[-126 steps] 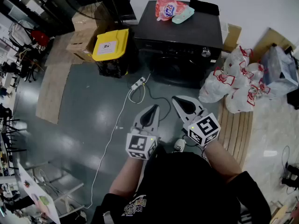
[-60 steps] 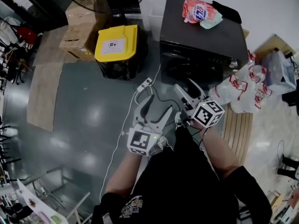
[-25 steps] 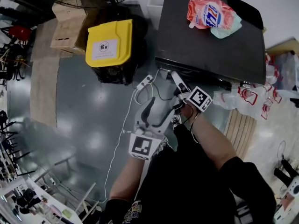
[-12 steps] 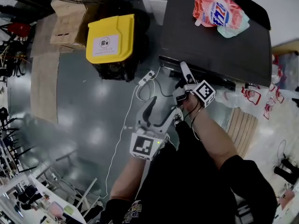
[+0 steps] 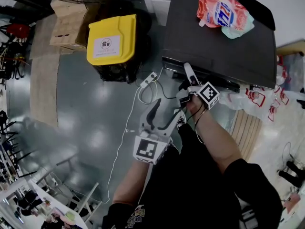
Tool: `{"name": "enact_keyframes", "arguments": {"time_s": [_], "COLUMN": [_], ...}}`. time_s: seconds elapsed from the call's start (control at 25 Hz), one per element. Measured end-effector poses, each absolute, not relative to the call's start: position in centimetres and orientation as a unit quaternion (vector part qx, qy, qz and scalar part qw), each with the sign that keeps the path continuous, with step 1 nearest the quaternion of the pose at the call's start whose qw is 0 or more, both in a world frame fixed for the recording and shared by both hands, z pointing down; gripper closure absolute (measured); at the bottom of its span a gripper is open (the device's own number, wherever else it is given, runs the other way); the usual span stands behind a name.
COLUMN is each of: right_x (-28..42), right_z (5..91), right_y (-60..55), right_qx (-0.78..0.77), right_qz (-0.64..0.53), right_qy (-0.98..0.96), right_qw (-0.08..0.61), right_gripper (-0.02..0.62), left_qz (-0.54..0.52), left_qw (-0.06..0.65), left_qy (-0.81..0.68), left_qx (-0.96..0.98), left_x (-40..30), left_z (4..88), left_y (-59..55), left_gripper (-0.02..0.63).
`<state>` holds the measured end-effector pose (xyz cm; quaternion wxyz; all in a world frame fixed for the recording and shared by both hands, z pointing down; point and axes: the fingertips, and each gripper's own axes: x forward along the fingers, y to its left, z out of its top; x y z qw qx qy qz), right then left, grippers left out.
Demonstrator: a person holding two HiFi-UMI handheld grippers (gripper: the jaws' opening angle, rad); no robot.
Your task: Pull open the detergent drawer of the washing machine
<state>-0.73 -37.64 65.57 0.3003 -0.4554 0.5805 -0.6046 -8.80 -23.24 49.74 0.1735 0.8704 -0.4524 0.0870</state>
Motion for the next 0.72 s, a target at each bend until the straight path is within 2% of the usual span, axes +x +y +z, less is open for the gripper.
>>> {"name": "enact_keyframes", "arguments": {"time_s": [0.72], "right_x": [-2.1], "right_z": [65.6], "right_y": [-31.6], "right_qx": [-0.444], "right_qz": [-0.617], "right_qy": [0.581], "right_qw": [0.291], "right_gripper": [0.12], "left_qz": [0.076], "left_qw": [0.176], "left_qy": [-0.456], "left_qx": [0.869], "left_x": [-9.4], "left_z": [48.8], "left_y": [-19.0], "left_gripper": [0.333]}}
